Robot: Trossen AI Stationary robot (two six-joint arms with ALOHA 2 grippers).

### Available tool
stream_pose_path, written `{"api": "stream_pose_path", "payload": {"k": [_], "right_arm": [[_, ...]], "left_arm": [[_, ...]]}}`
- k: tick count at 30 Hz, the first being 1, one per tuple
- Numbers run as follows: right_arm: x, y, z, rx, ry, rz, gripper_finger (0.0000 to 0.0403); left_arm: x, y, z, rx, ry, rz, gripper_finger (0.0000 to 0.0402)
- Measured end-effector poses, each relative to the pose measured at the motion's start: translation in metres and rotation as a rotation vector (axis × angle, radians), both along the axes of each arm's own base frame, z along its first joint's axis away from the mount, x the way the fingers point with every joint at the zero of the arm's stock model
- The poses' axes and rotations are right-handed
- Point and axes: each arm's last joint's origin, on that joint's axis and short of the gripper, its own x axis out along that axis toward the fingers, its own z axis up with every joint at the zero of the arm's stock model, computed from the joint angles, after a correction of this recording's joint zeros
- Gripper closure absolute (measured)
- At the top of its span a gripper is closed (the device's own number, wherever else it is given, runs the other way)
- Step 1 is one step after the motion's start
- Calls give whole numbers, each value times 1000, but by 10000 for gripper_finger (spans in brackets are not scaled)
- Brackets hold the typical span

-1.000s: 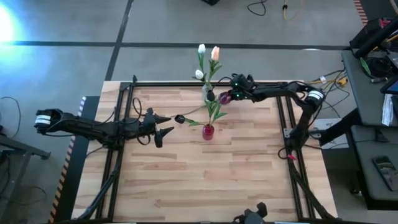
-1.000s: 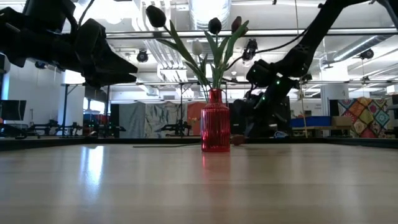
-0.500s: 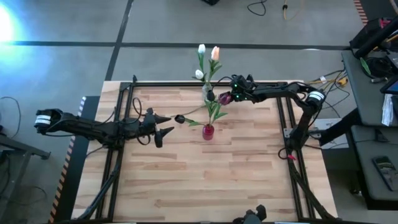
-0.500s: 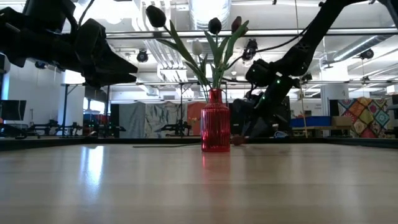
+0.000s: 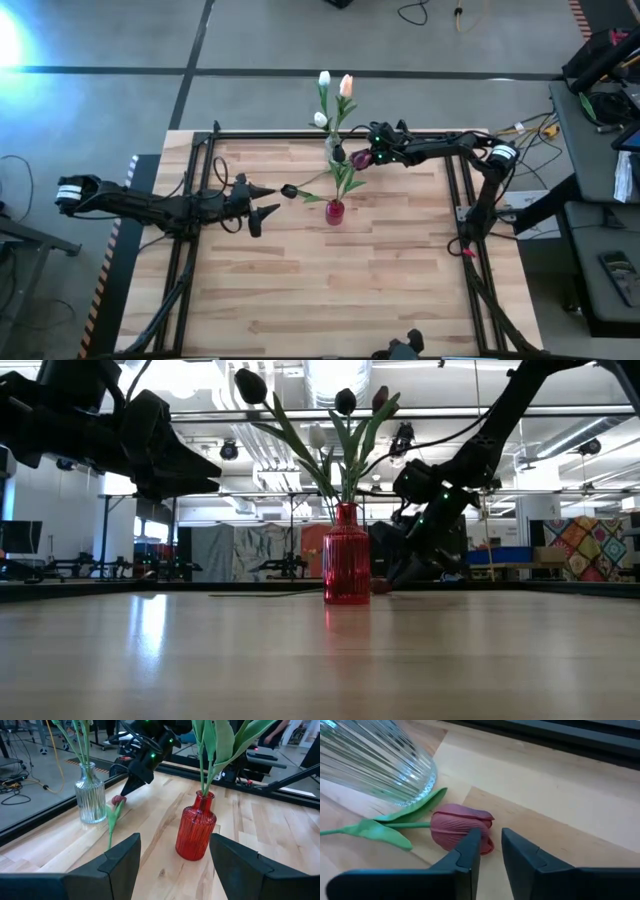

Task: Sort flowers into vase by color
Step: Put the red flower into the red vase

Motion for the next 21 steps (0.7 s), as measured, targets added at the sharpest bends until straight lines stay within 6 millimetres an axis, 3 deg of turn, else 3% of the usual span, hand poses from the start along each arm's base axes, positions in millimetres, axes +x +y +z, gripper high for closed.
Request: {"api": "stream_pose_path", "payload": {"k": [4,16,21], "right_arm": [[0,0,2,8,-14,-3,329],[1,2,2,47,-42,22,244],[2,3,2,74,-64,52,237]], "left_arm": [[0,0,0,0,0,-2,180],[0,-1,0,-5,0,-24,180],[0,-1,0,-7,-1,-24,180]]}}
